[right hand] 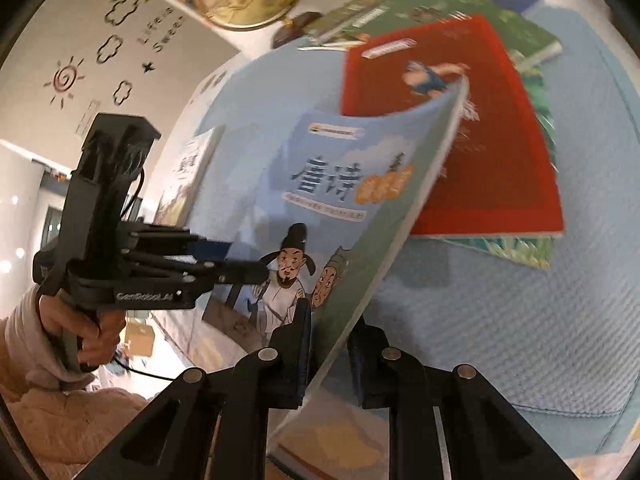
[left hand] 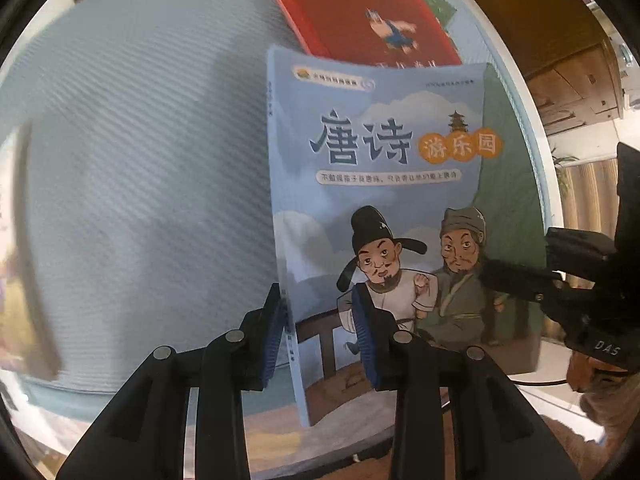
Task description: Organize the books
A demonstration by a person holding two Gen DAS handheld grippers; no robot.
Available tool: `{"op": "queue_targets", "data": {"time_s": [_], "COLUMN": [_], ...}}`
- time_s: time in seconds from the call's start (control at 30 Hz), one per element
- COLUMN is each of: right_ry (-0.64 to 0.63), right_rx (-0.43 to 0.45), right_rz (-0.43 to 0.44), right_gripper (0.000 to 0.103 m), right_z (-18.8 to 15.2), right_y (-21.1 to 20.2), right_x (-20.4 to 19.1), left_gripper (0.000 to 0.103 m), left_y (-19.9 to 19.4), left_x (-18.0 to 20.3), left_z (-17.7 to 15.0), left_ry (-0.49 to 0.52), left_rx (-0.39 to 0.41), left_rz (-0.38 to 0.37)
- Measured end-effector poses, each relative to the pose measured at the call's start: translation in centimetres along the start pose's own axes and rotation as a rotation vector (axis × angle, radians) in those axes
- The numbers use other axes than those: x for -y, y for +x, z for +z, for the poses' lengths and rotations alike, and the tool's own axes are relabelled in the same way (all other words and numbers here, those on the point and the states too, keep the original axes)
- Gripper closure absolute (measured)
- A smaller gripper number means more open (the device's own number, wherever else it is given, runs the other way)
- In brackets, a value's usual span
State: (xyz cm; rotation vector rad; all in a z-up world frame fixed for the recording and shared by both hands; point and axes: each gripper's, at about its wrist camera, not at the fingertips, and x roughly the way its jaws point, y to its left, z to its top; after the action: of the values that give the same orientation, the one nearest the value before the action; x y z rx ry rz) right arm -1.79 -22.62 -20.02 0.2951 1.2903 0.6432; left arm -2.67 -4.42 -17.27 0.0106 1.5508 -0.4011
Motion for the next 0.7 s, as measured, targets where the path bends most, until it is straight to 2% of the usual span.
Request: {"op": "queue_targets", "data": {"time_s": [0.37, 0.5, 0.7], "right_ry": [-0.075, -0.093, -0.124], "right_rx": [0.013, 0.018, 0.025], "right_rz": [-0.008, -0.012, -0.014], "right_gripper": [0.085, 0.085, 0.085], "right_z": [2.3, 3.0, 4.4], "right_y": [0.7, 1.5, 2.9], "right_x": [-5.3, -7.4, -10.9], "left_gripper": [0.073, 0.073, 0.073], "left_y": [-3.5, -5.0, -6.6], "left_x": [-2.9, -5.9, -8.5], "left_z": [-1.5, -2.2, -2.8], "left_ry": [-0.049, -0.106, -0.124], "left_rx": [0.074, 0.097, 0.134], "left_rz": [-0.014, -0.06, -0.043]}}
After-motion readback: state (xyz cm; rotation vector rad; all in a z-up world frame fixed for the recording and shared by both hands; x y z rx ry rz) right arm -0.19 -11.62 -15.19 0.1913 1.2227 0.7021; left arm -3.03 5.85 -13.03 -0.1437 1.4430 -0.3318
